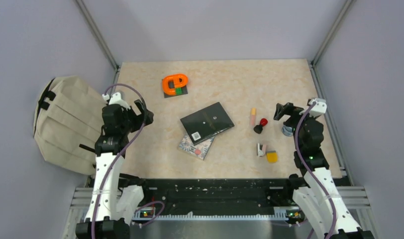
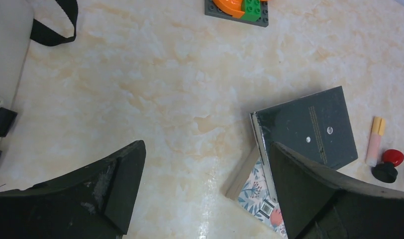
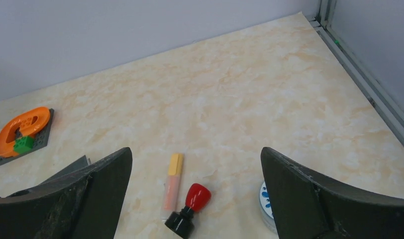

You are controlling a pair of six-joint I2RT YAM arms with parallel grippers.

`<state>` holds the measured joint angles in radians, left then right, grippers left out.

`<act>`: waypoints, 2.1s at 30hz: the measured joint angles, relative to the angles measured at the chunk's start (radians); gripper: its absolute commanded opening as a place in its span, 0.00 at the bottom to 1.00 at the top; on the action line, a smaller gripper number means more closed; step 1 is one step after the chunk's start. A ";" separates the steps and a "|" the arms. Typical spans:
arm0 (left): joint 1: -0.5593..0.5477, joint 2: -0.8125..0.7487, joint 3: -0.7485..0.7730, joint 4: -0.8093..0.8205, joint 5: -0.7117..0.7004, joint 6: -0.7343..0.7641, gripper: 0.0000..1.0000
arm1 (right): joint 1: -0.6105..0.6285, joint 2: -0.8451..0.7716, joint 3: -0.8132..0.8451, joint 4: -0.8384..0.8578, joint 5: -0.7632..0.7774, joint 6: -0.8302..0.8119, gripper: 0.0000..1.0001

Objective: Pack the student bag
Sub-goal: Pick up the student bag at the corner of the board.

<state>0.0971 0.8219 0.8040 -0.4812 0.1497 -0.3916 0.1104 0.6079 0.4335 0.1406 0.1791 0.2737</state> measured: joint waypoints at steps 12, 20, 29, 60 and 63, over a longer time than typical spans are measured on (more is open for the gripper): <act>0.000 -0.006 0.113 -0.134 -0.090 0.069 0.98 | 0.000 -0.018 0.000 -0.038 -0.024 0.000 0.99; 0.000 -0.052 0.123 -0.132 -0.116 0.095 0.98 | 0.000 -0.086 -0.011 -0.023 -0.024 0.000 0.99; 0.023 -0.033 0.226 -0.078 -0.339 0.084 0.98 | 0.000 -0.092 -0.054 0.013 -0.057 0.013 0.99; 0.406 0.163 0.167 0.313 -0.818 0.064 0.97 | 0.000 -0.091 -0.053 0.019 -0.183 0.045 0.99; 0.409 0.169 0.166 0.362 -0.828 0.102 0.96 | 0.000 -0.091 -0.053 0.019 -0.198 0.046 0.99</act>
<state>0.5056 0.9913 0.9703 -0.1196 -0.6781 -0.2893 0.1104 0.5167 0.3809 0.1600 -0.0193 0.3195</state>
